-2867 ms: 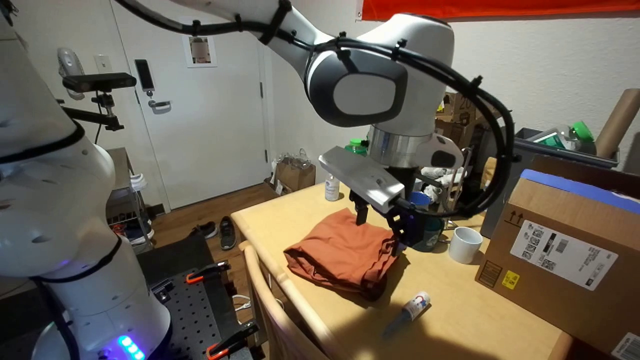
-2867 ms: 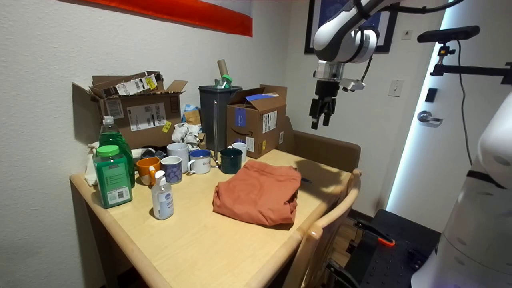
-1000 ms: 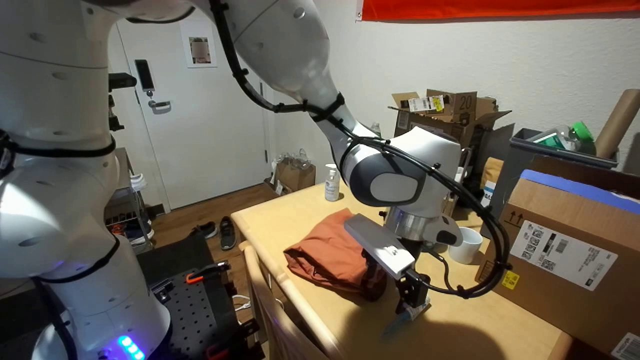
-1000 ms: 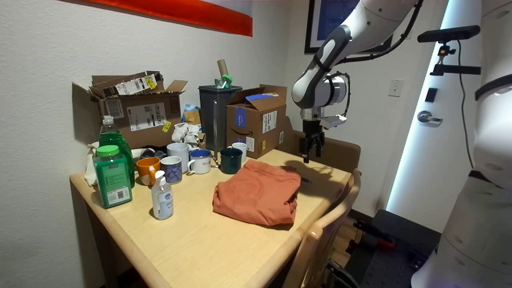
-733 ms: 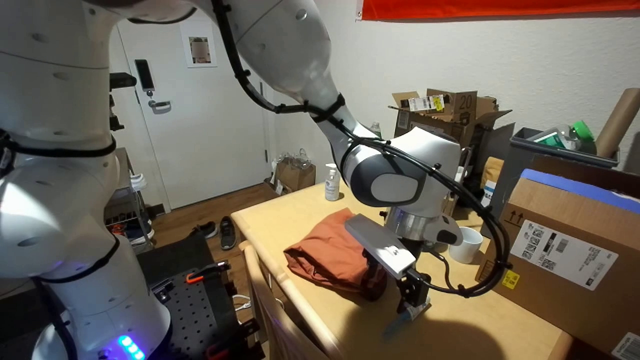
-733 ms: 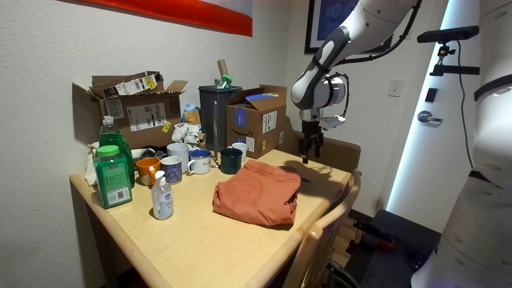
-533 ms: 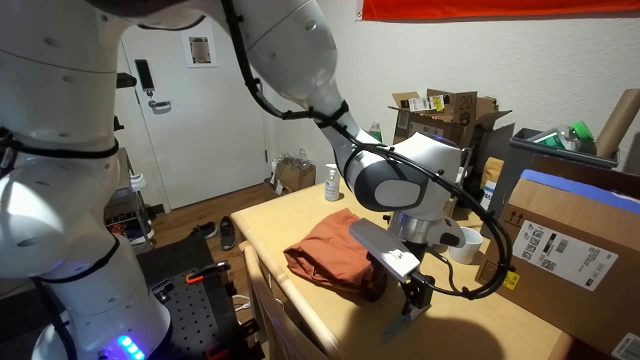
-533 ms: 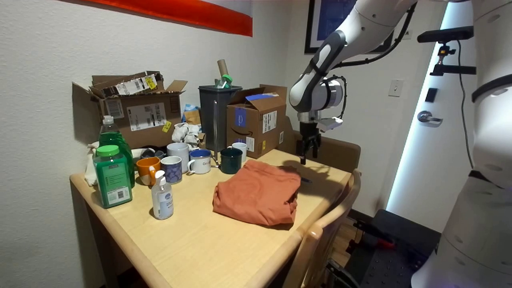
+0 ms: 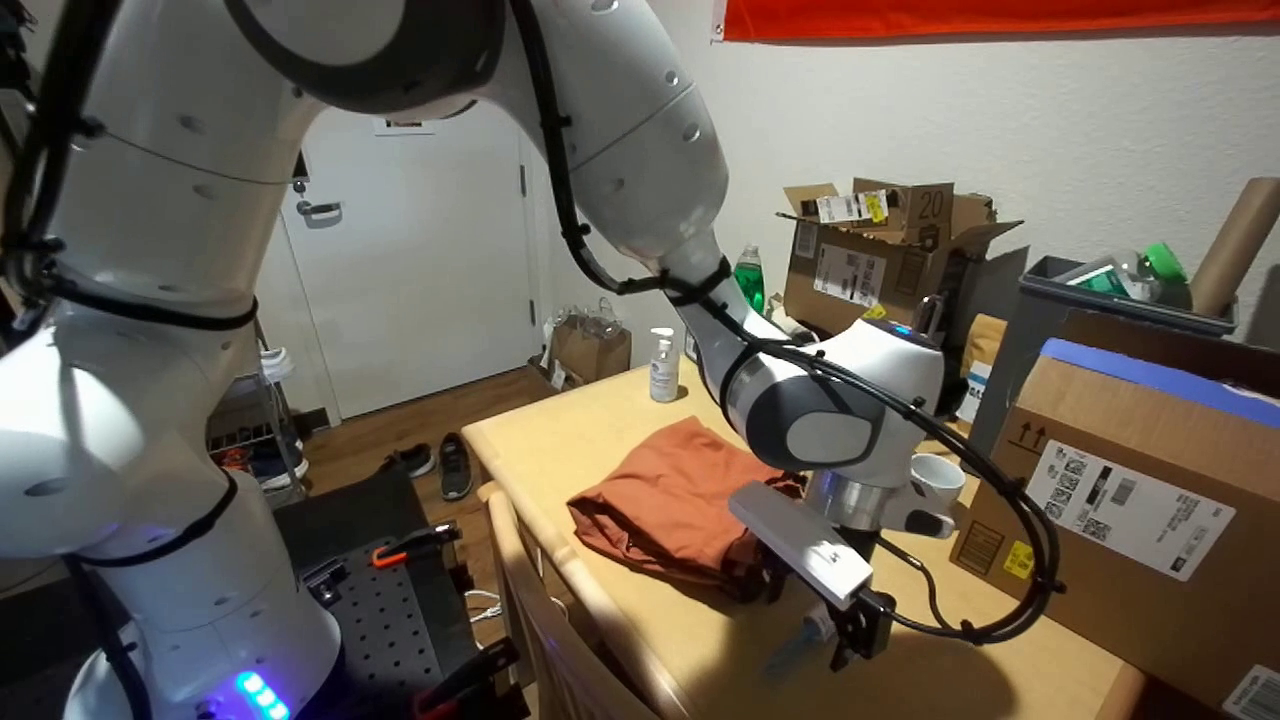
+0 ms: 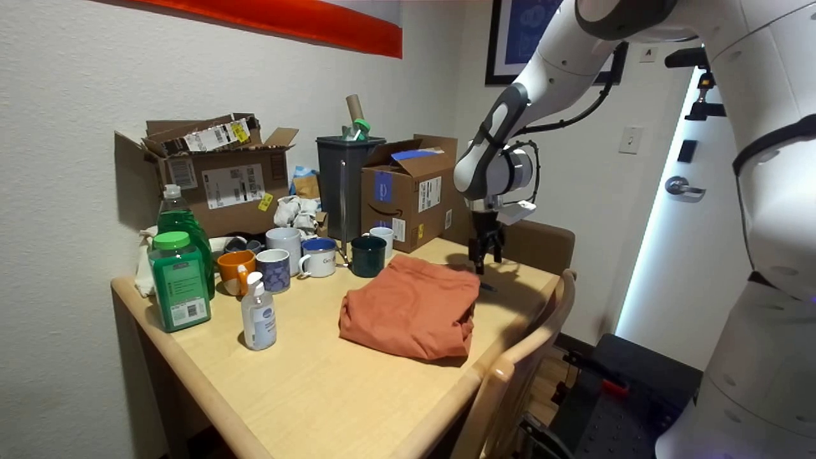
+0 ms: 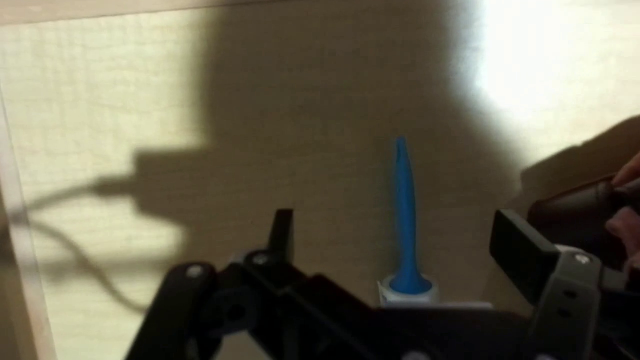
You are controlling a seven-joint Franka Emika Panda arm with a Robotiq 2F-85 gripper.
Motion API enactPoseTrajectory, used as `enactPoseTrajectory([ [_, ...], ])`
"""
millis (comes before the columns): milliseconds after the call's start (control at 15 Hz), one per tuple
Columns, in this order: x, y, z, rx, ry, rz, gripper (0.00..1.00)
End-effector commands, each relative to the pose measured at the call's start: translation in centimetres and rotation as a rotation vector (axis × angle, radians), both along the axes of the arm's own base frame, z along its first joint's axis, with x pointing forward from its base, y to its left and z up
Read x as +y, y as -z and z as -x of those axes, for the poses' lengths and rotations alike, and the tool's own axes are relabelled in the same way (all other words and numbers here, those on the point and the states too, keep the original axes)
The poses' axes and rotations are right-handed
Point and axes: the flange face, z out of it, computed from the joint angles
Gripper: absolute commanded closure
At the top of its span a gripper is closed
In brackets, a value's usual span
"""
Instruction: Take the object and roll it on the cloth on the table
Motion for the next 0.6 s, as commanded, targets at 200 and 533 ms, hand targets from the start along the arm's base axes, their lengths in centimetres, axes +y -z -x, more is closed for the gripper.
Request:
enactPoseTrajectory([
  [200, -0.6, 4.2, -3.3, -0.077, -0.125, -0.034, 0.00],
  [533, -0.7, 5.5, -3.4, -0.094, -0.133, -0.047, 0.00],
])
